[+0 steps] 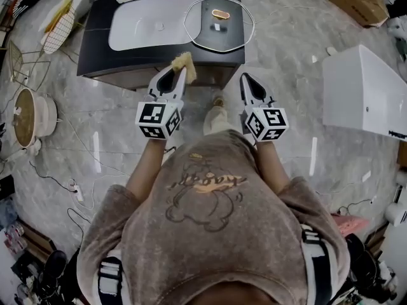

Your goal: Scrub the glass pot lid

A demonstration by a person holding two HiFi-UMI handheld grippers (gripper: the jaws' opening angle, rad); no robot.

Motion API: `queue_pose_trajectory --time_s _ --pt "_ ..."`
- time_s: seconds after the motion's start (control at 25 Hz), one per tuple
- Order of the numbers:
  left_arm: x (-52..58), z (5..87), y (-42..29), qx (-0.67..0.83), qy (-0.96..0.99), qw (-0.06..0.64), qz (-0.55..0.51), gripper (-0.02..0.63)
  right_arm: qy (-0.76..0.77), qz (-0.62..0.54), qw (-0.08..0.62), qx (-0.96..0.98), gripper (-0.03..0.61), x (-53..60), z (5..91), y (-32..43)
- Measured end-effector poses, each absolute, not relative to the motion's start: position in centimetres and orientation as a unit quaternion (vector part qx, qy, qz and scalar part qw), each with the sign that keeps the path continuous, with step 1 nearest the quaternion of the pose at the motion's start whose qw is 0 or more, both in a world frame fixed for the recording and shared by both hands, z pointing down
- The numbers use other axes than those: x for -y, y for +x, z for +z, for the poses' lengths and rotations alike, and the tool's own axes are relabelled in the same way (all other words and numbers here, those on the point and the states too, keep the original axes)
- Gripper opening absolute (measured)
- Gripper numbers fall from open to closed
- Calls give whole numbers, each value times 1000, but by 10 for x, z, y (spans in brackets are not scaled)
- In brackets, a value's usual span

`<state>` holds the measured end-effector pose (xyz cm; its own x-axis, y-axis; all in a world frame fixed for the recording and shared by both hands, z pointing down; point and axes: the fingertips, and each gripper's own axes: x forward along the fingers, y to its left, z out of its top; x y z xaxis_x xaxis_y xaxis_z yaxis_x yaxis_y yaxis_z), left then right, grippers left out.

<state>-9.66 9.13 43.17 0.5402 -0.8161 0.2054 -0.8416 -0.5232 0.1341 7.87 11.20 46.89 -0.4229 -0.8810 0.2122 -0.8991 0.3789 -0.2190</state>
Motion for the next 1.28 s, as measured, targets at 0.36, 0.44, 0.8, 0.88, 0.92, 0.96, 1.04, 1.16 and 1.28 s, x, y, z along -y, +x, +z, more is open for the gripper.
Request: queue_pose_trajectory --time_s 0.36,0.44,0.8,0.88,0.92,0.96,1.04,1.16,1.28 --pt "2 419 -70 510 851 112 56 66 505 154 32 849 0 -4 459 109" --pt "19 418 -65 519 846 114 53 66 495 154 36 854 1 13 458 115" --pt "67 416 -59 540 832 120 44 67 466 155 53 870 1 72 460 118" --pt "76 417 -62 540 831 122 46 67 465 153 55 870 0 82 460 115" --pt "80 417 -64 540 831 123 47 67 466 152 56 870 0 86 459 114" --pt "85 418 -65 539 832 124 48 67 468 152 57 869 0 89 459 114" --pt "95 420 -66 533 835 126 49 67 473 152 57 866 0 96 459 114" --pt "112 421 -66 521 843 125 50 66 490 155 55 856 1 111 461 119" --pt "127 418 -68 510 849 125 51 66 502 156 46 849 1 122 456 122"
